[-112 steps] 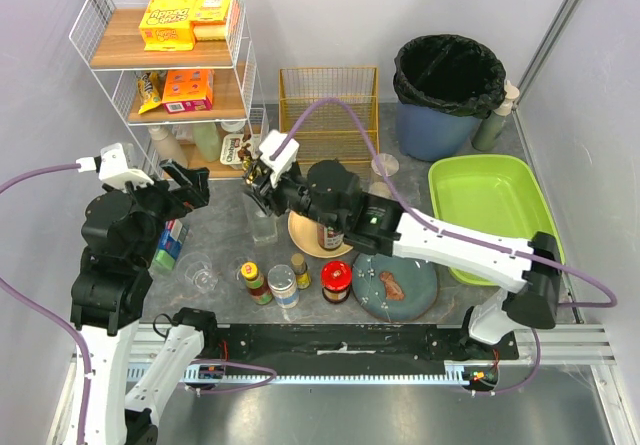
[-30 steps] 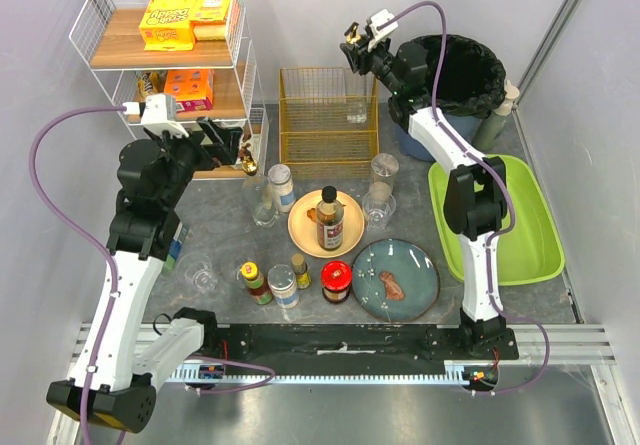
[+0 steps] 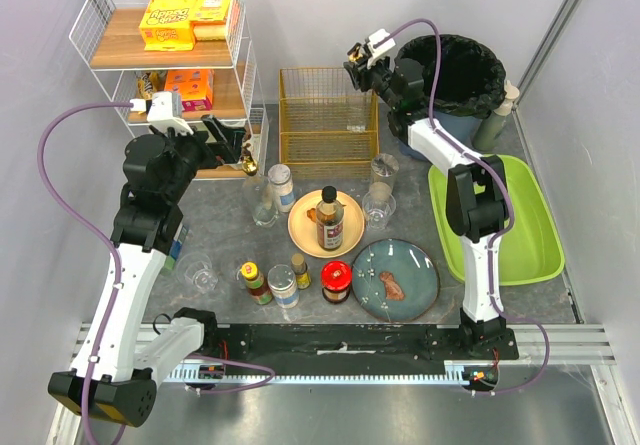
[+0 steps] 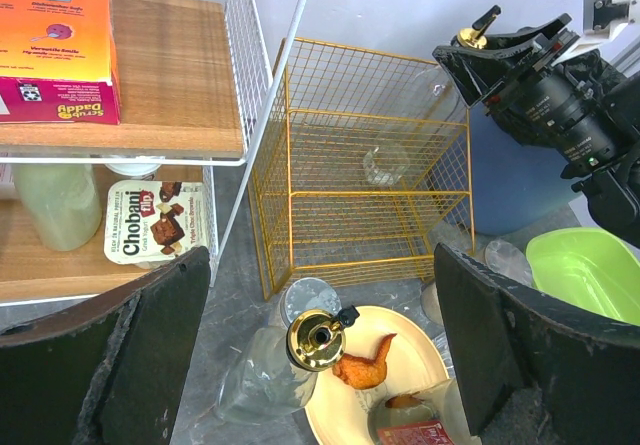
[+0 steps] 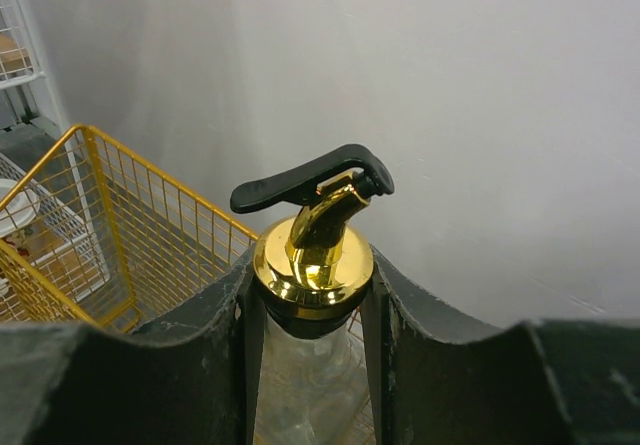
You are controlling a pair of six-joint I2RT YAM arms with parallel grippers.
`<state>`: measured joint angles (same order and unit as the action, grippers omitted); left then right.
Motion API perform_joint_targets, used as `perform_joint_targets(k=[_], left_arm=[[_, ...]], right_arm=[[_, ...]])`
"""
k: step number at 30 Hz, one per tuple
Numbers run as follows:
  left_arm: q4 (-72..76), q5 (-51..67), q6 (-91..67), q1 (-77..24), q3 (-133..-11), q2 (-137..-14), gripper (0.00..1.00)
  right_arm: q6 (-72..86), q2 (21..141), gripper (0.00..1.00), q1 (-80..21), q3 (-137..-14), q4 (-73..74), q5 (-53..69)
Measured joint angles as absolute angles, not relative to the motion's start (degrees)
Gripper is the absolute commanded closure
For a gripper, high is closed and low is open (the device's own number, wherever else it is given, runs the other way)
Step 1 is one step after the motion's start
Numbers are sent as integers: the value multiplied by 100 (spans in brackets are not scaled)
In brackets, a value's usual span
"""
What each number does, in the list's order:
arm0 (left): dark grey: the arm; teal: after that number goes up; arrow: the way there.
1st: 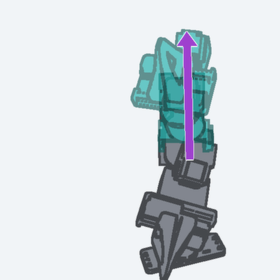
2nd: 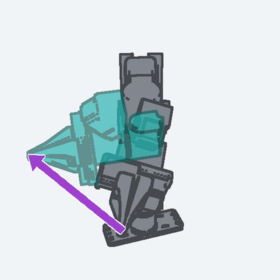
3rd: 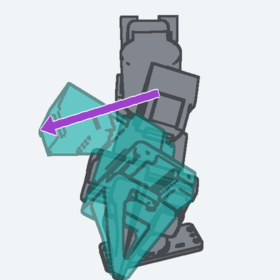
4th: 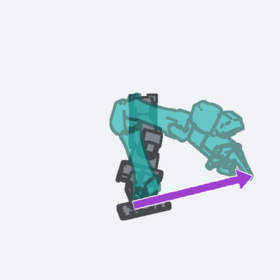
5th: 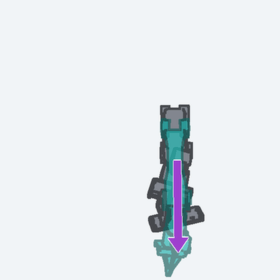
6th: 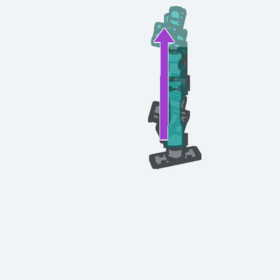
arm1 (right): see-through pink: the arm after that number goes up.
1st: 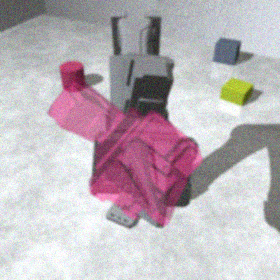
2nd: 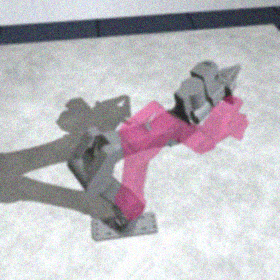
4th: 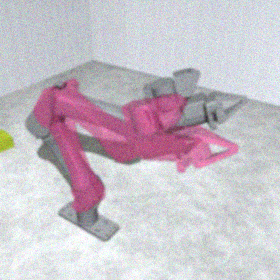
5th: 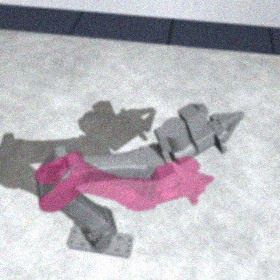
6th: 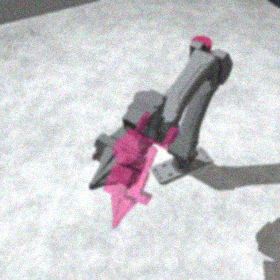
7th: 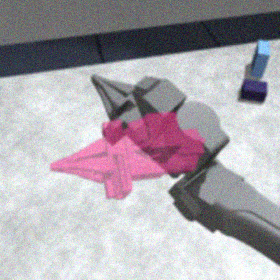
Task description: Clear the kitchen counter
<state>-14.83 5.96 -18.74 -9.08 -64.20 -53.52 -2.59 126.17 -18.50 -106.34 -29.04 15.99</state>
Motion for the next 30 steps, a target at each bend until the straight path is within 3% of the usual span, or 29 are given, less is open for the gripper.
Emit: perform_joint_targets(k=[4, 8, 13, 18, 24, 30], left_arm=[[-1483, 596, -1874, -908, -6420, -5352, 2], [-1483, 596, -1874, -908, -6414, -5352, 2], [-1483, 596, -1874, -908, -6410, -5352, 1], [-1487, 515, -1874, -908, -6410, -5354, 1], [-1490, 301, -1874, -908, -6436, -5561, 2], [-1824, -158, -1879, -910, -6705, -5800, 2]], right_arm=[[-211, 12558, 25, -1850, -10632, -2932, 1490], [-132, 12296, 12, -1846, -10632, -3024, 1332], [-34, 11869, 2, -1846, -10606, -3133, 1179], [165, 11323, 2, -1846, -10451, -3118, 1326], [228, 10645, 2, -1949, -10484, -2257, 2536], [-69, 9852, 2, -2836, -9789, -1435, 3308]])
